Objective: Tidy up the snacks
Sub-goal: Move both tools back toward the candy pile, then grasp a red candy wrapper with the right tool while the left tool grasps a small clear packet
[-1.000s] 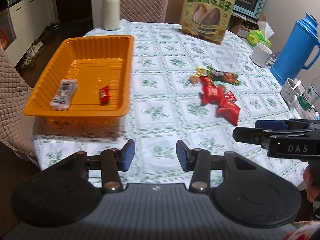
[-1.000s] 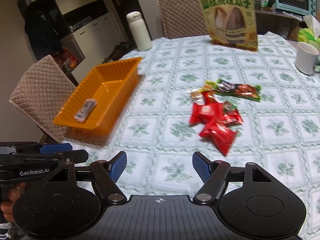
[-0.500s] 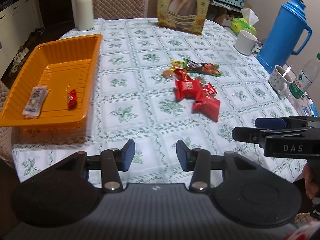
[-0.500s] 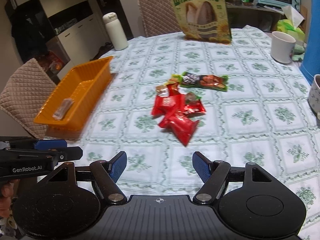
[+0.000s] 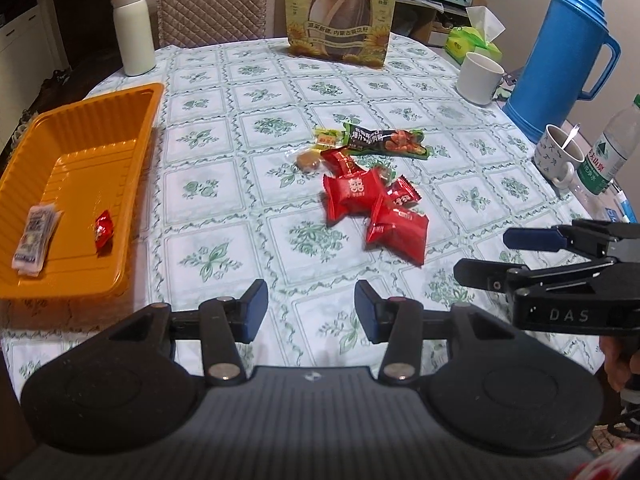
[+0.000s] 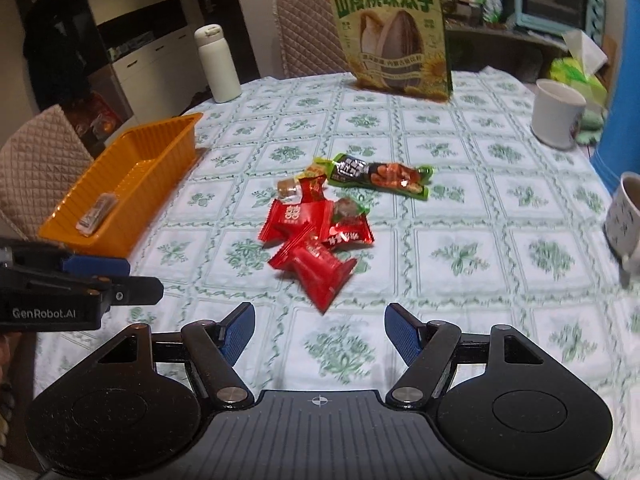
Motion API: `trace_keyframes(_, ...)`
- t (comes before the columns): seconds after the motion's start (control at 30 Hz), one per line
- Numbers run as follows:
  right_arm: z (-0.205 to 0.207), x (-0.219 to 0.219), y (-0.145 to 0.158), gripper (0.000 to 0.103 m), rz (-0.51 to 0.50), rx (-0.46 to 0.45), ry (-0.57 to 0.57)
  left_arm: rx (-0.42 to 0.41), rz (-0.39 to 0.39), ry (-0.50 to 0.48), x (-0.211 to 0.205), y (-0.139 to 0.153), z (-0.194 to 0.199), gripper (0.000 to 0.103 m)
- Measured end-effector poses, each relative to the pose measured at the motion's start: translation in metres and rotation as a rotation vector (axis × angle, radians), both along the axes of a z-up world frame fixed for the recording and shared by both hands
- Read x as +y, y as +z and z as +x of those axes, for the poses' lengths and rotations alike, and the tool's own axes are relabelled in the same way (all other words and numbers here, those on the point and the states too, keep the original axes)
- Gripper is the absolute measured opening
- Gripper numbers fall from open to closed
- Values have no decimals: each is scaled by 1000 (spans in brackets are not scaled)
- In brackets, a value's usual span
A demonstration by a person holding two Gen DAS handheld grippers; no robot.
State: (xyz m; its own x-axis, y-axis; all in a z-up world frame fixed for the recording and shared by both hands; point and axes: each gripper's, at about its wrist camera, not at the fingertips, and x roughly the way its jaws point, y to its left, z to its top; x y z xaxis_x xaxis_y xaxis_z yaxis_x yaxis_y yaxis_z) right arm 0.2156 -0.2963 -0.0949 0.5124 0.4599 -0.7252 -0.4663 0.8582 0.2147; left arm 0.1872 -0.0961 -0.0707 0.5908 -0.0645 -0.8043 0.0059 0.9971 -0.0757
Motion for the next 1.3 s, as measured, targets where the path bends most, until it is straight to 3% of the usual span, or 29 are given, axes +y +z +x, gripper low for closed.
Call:
trace_keyframes(0.27,23,12,-10,71,-43,-84,78,16,12,-8,0,-10,20,44)
trace_keyframes(0.4,34,23,-17,59,-66,-93,137,25,12,-4,3,-15,28,44)
trace_keyframes(0.83,50,58,-46,48,-200,-144,279,43,23,-15,8,-24,44,44)
trace_keyframes(0.97,51,59,-50,43,-208,-146,283,43,26,-27,8,-25,48,44)
trace_keyframes(1.1,56,56,-51,31,-201,-136,267,39,32,-46,6,-25,51,44)
trace_keyframes(1.3,56,42,-45,29,-149,-112,199,19,49,-96,-2,-25,60,44)
